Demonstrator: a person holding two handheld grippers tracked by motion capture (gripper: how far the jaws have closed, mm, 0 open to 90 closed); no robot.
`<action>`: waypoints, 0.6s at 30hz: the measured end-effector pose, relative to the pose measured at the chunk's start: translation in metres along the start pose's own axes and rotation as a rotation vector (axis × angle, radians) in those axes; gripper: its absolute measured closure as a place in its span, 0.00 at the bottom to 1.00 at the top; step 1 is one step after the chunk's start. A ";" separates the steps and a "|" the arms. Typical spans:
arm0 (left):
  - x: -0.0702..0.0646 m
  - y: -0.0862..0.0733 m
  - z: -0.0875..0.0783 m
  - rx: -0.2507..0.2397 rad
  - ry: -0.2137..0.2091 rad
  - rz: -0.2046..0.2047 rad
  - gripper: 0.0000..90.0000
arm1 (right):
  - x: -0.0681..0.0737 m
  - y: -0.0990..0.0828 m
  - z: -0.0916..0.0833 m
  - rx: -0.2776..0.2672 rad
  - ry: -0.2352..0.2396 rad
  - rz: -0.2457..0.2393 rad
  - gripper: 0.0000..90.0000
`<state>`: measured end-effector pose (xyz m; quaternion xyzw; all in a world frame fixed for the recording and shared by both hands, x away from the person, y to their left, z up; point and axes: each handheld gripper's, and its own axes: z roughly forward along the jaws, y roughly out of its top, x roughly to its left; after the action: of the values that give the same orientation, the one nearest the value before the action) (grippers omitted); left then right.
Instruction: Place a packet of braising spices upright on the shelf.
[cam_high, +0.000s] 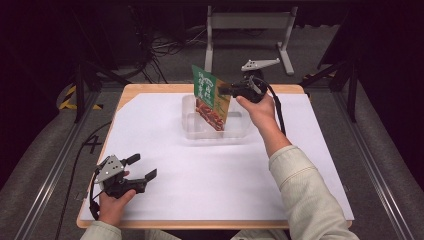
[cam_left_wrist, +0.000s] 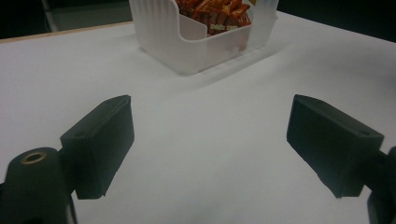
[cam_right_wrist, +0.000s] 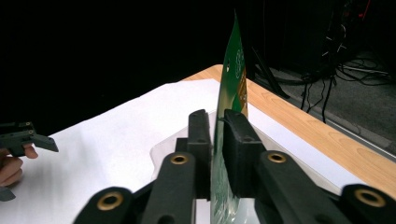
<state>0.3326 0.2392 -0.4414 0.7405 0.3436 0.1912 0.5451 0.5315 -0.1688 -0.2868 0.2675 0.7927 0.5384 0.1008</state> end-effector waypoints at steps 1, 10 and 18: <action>0.000 0.000 0.000 -0.001 -0.001 -0.004 0.17 | 0.000 0.000 -0.001 -0.004 -0.003 -0.002 0.86; 0.001 0.000 0.004 -0.001 -0.009 -0.003 0.17 | 0.003 0.002 -0.012 -0.045 -0.005 0.000 0.58; 0.001 -0.001 0.001 -0.003 -0.006 -0.011 0.17 | 0.008 0.003 -0.029 -0.142 -0.033 -0.030 0.39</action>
<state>0.3339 0.2395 -0.4424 0.7385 0.3456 0.1862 0.5482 0.5132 -0.1870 -0.2710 0.2566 0.7547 0.5873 0.1405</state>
